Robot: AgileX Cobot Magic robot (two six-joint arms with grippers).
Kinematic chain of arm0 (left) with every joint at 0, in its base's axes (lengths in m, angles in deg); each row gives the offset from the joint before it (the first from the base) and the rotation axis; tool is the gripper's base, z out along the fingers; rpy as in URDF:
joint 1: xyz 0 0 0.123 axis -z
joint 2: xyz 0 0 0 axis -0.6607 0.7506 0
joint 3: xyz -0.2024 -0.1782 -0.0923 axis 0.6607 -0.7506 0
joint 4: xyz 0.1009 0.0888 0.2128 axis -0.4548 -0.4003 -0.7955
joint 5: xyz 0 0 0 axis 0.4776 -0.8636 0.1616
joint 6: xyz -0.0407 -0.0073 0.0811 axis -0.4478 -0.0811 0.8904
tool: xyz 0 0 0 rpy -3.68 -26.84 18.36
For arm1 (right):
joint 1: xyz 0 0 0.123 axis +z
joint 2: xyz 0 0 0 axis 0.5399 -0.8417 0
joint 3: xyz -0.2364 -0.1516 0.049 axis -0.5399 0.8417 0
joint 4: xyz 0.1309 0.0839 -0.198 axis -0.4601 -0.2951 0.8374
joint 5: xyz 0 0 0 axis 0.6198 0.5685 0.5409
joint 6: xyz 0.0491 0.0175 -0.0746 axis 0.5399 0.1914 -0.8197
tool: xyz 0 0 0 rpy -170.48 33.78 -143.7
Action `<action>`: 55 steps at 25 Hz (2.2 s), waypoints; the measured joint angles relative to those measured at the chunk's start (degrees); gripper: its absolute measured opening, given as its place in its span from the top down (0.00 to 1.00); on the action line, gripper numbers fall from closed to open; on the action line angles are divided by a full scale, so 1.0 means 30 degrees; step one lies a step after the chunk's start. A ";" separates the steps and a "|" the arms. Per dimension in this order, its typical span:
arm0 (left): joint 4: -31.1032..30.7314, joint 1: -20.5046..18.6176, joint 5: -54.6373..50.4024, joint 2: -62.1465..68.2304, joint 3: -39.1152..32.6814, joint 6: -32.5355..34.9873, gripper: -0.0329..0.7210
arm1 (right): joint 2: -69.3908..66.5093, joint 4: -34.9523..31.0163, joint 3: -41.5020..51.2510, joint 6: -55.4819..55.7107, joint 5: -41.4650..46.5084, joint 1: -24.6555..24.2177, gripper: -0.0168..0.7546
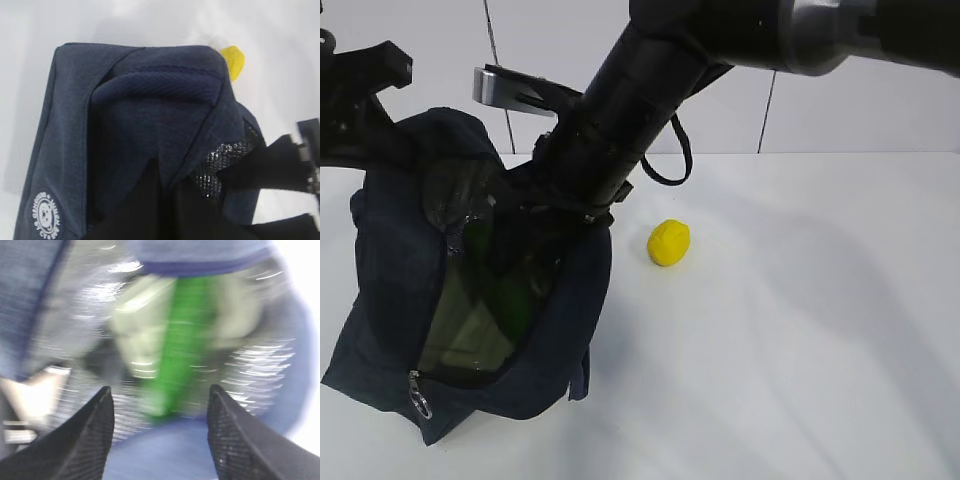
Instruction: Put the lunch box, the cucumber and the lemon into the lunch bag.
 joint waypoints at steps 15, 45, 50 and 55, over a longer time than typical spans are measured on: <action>-0.1724 0.0000 0.0037 0.0000 0.0000 0.0000 0.97 | 0.0839 1.2073 -0.2791 0.3302 0.0456 -0.0009 0.39; -0.1764 0.0000 -0.0038 0.0000 0.0000 0.0000 0.97 | -0.3942 2.1575 -0.2791 2.8202 -0.1831 -0.0009 0.30; -0.1764 0.0000 -0.0038 0.0000 0.0000 0.0000 0.97 | -0.4574 2.1326 -0.2826 3.1167 -0.1831 -0.0009 0.30; -0.1764 0.0000 -0.0038 0.0000 0.0000 0.0000 0.97 | -0.5230 2.1023 -0.2826 3.1675 -0.2457 -0.0009 0.30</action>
